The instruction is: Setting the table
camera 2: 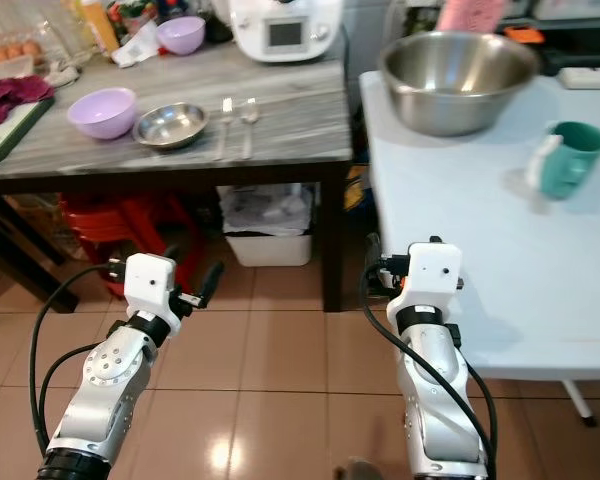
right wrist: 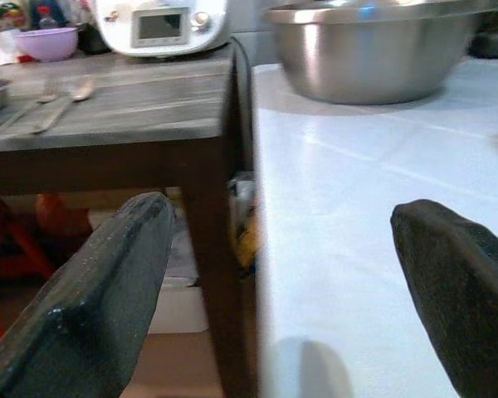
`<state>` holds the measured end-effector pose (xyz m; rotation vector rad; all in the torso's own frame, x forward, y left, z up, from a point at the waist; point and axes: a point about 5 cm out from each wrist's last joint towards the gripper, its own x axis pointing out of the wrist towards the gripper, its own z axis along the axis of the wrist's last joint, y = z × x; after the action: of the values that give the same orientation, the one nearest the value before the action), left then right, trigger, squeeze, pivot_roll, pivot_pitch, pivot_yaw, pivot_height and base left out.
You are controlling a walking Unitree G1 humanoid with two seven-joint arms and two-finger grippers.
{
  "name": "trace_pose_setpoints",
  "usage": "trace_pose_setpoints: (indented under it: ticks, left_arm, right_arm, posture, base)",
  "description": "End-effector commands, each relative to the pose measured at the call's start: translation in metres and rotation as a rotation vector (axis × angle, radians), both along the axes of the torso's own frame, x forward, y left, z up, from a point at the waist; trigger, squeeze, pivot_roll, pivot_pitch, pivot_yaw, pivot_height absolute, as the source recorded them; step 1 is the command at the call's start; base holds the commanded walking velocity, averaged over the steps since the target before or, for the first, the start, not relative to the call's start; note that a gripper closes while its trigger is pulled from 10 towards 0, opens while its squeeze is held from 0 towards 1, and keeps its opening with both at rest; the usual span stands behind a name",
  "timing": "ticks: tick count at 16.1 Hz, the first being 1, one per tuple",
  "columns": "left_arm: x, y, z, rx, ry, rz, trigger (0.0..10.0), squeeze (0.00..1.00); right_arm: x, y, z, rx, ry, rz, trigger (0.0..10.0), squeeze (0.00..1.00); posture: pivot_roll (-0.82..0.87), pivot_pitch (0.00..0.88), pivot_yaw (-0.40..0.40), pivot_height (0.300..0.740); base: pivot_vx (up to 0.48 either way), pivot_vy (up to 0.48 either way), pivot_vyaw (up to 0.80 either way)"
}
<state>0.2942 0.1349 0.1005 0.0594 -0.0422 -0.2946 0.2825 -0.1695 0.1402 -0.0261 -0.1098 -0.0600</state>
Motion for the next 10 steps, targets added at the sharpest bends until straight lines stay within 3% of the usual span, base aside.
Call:
trace_pose_setpoints:
  ticks: [1,10]
  left_arm:
    - [-0.0010,-0.0017,-0.0011,0.000,0.007,-0.009,10.0,0.00]
    - [-0.0008,-0.0055,0.0012,-0.006,-0.001,-0.016,10.0,0.00]
  right_arm:
    - [0.0003,-0.0017,0.0024,-0.007,-0.010,0.002,10.0,0.00]
    - [0.0019,-0.0012,0.0056,-0.027,-0.024,0.012,10.0,0.00]
  posture:
    - [-0.13,0.126,0.113,0.740]
    - [-0.13,0.123,0.105,0.740]
  base:
    - [0.000,-0.285,0.00]
    - [0.000,-0.293,0.00]
